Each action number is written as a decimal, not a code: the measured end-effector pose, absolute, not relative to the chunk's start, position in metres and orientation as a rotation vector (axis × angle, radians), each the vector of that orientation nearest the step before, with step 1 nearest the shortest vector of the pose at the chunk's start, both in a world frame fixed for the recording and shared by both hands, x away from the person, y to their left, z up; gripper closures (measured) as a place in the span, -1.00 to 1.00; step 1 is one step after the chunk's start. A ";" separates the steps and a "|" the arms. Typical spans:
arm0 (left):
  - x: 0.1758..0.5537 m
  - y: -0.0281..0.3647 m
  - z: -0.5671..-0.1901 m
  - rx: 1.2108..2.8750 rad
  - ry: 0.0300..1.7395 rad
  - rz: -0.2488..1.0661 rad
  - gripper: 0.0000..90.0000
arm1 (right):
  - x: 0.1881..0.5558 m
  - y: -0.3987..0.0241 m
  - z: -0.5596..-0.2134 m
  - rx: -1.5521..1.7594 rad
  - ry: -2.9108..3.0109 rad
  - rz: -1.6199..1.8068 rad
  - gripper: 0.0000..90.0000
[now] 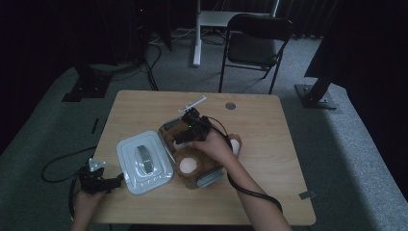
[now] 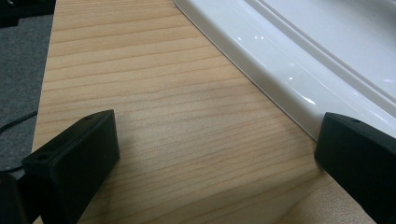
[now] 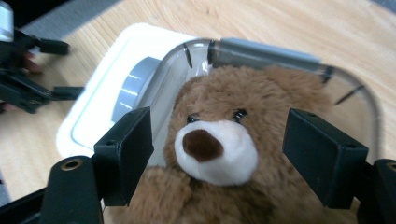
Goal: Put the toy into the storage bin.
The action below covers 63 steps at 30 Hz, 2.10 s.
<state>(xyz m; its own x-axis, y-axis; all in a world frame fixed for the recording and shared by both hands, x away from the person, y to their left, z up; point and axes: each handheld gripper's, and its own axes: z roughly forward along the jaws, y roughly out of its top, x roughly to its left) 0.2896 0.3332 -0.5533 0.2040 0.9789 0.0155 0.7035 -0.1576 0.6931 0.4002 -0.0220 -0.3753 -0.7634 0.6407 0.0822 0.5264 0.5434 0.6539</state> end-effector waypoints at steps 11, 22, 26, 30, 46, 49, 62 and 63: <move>0.290 0.333 -0.553 1.929 1.559 0.645 -0.99 | 0.381 -0.091 -0.340 1.014 2.514 1.204 -0.48; 0.289 0.333 -0.553 1.928 1.562 0.645 -0.99 | 0.351 -0.142 -0.346 1.024 2.487 1.280 -0.39; 0.290 0.334 -0.551 1.938 1.587 0.635 -0.99 | 0.335 -0.155 -0.345 1.000 2.463 1.309 -0.38; 0.284 0.340 -0.540 1.858 1.647 0.625 -0.99 | 0.325 -0.172 -0.348 0.989 2.449 1.310 -0.23; 0.264 0.264 -0.447 1.891 1.302 0.509 -0.99 | 0.336 -0.177 -0.382 0.996 2.502 1.254 0.25; 0.264 0.246 -0.436 1.913 1.241 0.488 -0.99 | 0.341 -0.165 -0.387 0.987 2.522 1.222 0.33; 0.263 0.226 -0.440 1.958 1.180 0.507 -0.99 | 0.373 -0.112 -0.419 0.948 2.684 1.015 0.55; 0.262 0.229 -0.443 1.957 1.188 0.509 -0.99 | 0.373 -0.109 -0.422 0.939 2.680 0.985 0.55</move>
<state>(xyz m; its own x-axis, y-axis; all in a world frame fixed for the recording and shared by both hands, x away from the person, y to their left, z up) 0.2616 0.2288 -0.4427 0.4836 0.8736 -0.0544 0.5633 -0.2631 0.7832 0.3733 -0.1085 -0.4218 -0.7965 0.5989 0.0825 0.5098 0.5921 0.6241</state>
